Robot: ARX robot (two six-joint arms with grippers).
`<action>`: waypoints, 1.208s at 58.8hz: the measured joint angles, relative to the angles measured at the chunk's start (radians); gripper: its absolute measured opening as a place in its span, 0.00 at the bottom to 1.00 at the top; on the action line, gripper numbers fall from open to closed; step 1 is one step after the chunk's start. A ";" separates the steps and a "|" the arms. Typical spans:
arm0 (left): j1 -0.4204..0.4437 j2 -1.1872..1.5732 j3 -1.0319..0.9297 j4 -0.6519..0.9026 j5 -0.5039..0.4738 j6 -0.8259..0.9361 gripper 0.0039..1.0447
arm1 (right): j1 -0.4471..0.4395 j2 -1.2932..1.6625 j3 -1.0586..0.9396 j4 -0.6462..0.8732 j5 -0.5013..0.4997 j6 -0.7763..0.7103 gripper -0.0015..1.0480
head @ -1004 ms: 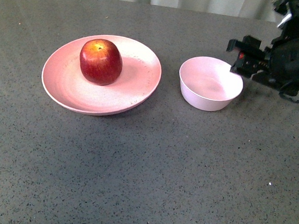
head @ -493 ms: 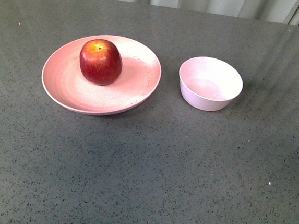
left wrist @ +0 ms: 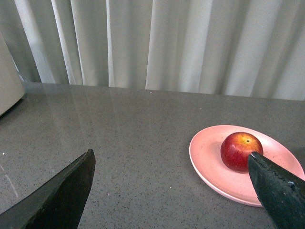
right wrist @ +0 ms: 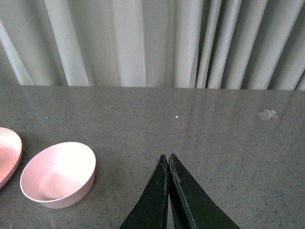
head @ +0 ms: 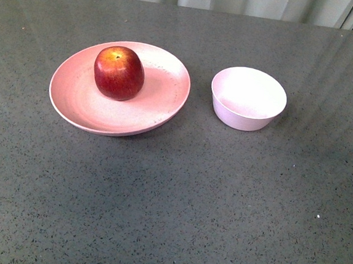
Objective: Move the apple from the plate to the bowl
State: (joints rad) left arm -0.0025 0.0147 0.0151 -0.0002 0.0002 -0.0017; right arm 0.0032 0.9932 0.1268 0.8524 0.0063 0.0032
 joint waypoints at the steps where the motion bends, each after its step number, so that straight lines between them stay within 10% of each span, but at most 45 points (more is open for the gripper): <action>1: 0.000 0.000 0.000 0.000 0.000 0.000 0.92 | 0.000 -0.014 -0.006 -0.007 -0.001 0.000 0.02; 71: 0.000 0.000 0.000 0.000 0.000 0.000 0.92 | -0.002 -0.671 -0.104 -0.529 -0.007 0.000 0.02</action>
State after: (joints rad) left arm -0.0025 0.0147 0.0151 -0.0002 0.0002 -0.0017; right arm 0.0017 0.3225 0.0227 0.3229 -0.0006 0.0032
